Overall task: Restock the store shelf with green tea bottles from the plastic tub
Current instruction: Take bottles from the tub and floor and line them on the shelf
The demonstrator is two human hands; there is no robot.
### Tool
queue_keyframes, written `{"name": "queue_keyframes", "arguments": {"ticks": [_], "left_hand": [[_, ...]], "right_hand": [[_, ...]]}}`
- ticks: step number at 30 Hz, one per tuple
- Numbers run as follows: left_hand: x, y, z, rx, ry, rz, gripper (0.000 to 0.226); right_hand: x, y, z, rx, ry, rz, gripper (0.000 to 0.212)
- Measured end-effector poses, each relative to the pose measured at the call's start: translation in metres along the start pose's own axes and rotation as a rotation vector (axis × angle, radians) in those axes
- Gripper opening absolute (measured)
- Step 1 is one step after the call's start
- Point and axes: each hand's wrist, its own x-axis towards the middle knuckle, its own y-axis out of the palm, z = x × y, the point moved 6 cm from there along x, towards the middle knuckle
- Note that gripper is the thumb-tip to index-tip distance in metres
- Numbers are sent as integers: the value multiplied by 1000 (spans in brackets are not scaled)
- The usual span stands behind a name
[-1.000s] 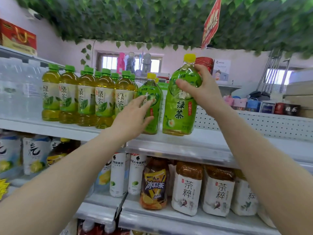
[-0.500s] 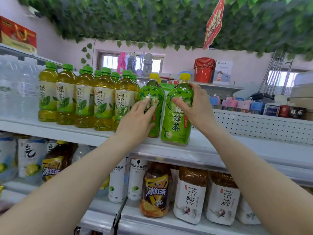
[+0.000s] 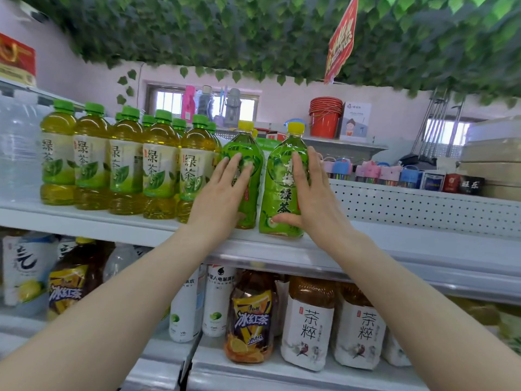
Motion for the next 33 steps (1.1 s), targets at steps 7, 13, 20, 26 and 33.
{"name": "queue_keyframes", "arguments": {"ticks": [7, 13, 20, 26, 33], "left_hand": [[4, -4, -3, 56, -12, -42, 106], [7, -2, -4, 110, -13, -47, 106], [5, -6, -6, 114, 3, -52, 99], [-7, -24, -14, 53, 110, -92, 75], [-47, -40, -50, 5, 266, -140, 64]], "right_hand": [[19, 16, -11, 26, 24, 13, 137], [22, 23, -14, 21, 8, 20, 134], [15, 13, -12, -46, -1, 14, 122], [-7, -13, -3, -196, -83, 1, 88], [-71, -46, -3, -363, -68, 65, 77]]}}
